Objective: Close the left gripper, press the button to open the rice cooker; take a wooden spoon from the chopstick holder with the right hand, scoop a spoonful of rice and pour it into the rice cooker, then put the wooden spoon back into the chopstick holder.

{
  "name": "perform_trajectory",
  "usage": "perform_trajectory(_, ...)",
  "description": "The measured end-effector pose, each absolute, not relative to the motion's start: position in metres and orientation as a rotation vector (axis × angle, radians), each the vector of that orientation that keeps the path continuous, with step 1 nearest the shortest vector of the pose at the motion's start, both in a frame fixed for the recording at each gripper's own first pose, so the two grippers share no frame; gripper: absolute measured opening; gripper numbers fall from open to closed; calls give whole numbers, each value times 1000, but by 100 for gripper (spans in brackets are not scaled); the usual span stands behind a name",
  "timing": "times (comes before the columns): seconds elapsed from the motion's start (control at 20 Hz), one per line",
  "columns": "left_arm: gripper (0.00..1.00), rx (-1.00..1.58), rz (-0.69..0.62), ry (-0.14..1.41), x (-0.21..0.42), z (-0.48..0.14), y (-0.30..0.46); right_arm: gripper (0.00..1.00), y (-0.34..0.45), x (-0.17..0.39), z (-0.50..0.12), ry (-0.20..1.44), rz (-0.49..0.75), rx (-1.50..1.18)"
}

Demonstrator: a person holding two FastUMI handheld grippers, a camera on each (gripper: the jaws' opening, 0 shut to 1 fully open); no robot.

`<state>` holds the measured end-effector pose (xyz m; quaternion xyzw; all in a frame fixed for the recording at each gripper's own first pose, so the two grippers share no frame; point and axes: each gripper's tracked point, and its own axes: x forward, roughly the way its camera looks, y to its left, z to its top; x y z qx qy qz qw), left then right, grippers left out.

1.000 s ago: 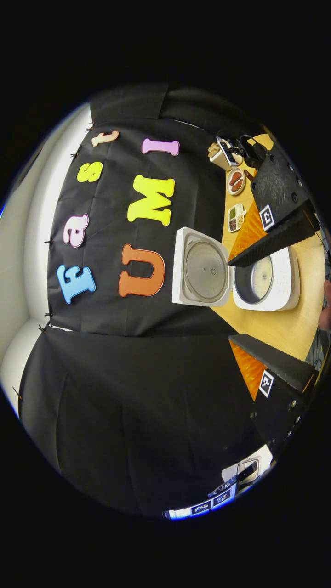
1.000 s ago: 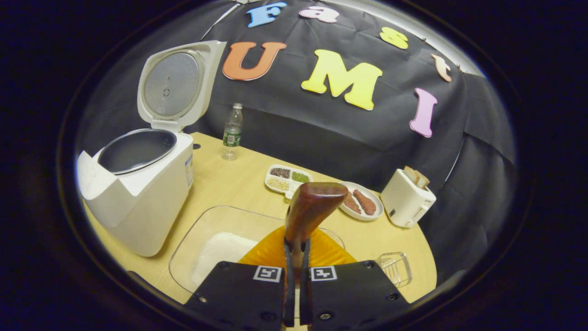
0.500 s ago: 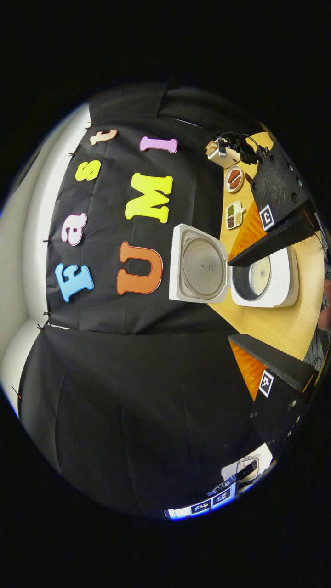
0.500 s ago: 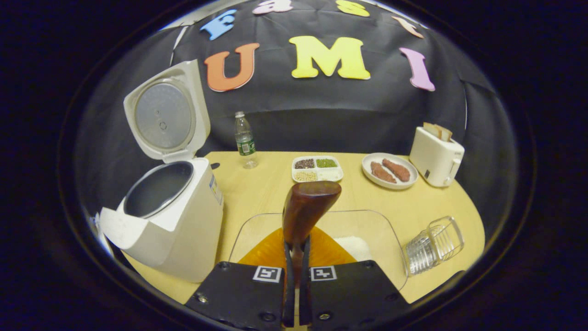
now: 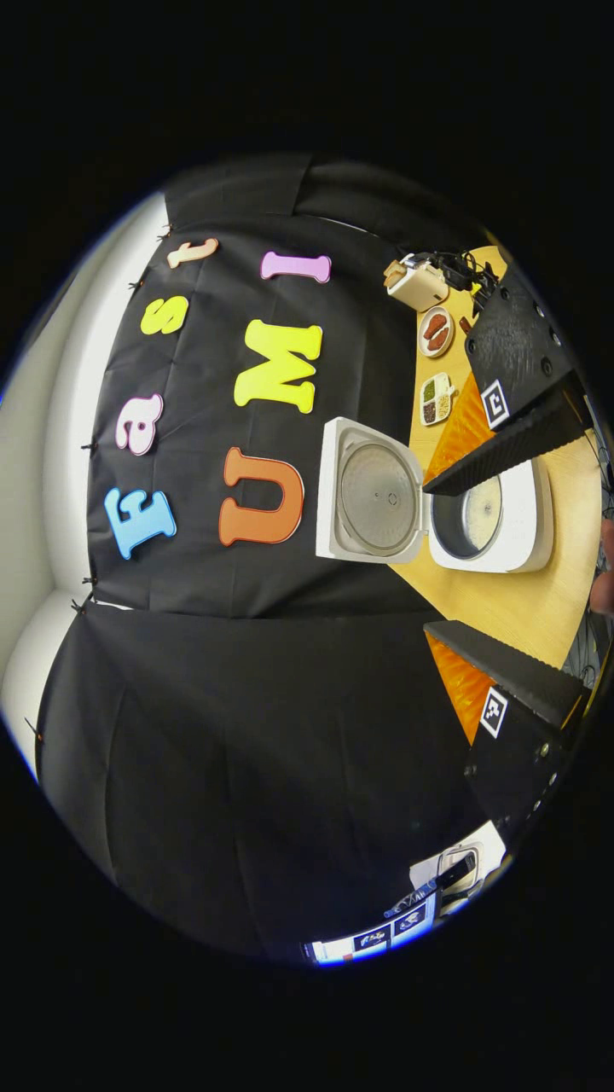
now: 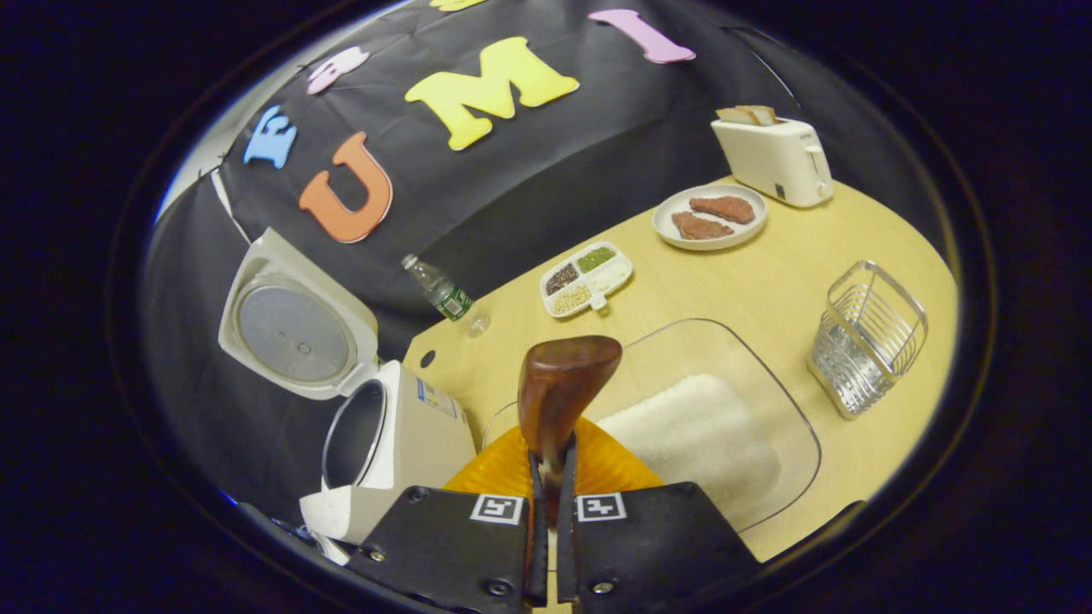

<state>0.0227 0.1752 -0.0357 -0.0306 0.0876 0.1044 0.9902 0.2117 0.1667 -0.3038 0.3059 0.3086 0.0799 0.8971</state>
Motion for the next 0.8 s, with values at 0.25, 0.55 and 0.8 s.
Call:
perform_trajectory(0.25, 94, -59, 200, 171, 27, -31, 157, 10, 142, 213, -295, 625, 165, 773)
perform_trajectory(0.55, 94, -60, 177, 162, 34, -28, 128, 10, 101, 213, -266, 580, 185, 947)
perform_trajectory(0.8, 94, -51, 179, 142, 33, -24, 117, 9, 88, 218, -222, 528, 223, 1027)
